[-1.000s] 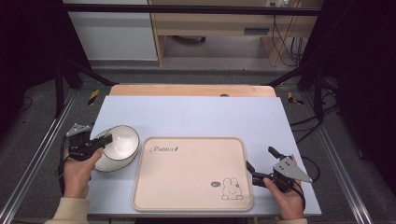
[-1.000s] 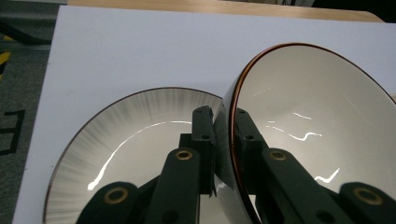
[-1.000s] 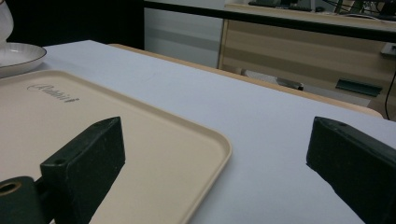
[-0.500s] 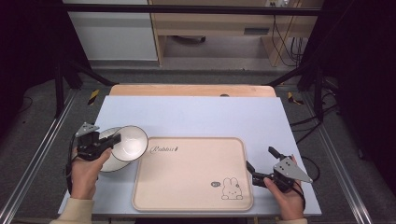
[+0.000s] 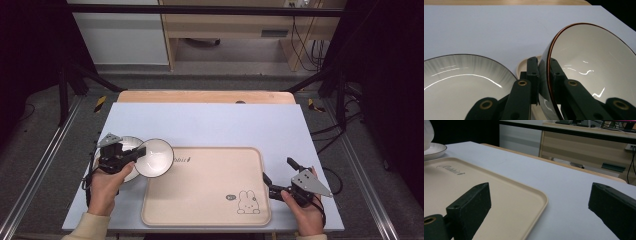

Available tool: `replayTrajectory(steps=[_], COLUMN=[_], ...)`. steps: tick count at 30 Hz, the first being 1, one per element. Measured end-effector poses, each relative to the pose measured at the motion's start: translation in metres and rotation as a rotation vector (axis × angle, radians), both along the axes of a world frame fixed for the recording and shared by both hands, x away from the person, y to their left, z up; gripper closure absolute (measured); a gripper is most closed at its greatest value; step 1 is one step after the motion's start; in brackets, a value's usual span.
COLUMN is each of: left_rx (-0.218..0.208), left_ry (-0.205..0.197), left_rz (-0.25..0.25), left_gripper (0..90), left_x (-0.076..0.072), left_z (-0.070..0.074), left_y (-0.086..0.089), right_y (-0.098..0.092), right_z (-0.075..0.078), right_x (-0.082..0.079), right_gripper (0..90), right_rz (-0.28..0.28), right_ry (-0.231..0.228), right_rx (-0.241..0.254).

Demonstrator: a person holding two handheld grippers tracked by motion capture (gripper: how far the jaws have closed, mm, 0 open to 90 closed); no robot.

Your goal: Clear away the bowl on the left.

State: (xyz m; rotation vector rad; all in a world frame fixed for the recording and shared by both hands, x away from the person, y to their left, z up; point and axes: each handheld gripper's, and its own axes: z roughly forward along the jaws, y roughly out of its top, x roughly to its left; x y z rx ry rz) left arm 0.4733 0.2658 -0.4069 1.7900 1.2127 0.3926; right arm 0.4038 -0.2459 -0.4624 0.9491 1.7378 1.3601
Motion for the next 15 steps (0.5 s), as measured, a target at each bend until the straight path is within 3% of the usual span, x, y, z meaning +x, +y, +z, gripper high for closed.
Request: replayTrajectory(steps=[10, 15], left_rx=[0.034, 0.029], left_ry=[0.005, 0.007], left_rz=[-0.072, -0.1], left_gripper=[81.8, 81.8], left_x=[-0.005, -0.007], left_z=[-0.004, -0.005], left_y=[-0.033, -0.044], right_y=[-0.002, 0.0], right_z=[-0.001, -0.001], right_x=[0.0, 0.001], right_gripper=[4.5, 4.5], right_rz=[0.009, 0.012], right_ry=[-0.002, -0.001], right_rx=[0.003, -0.001])
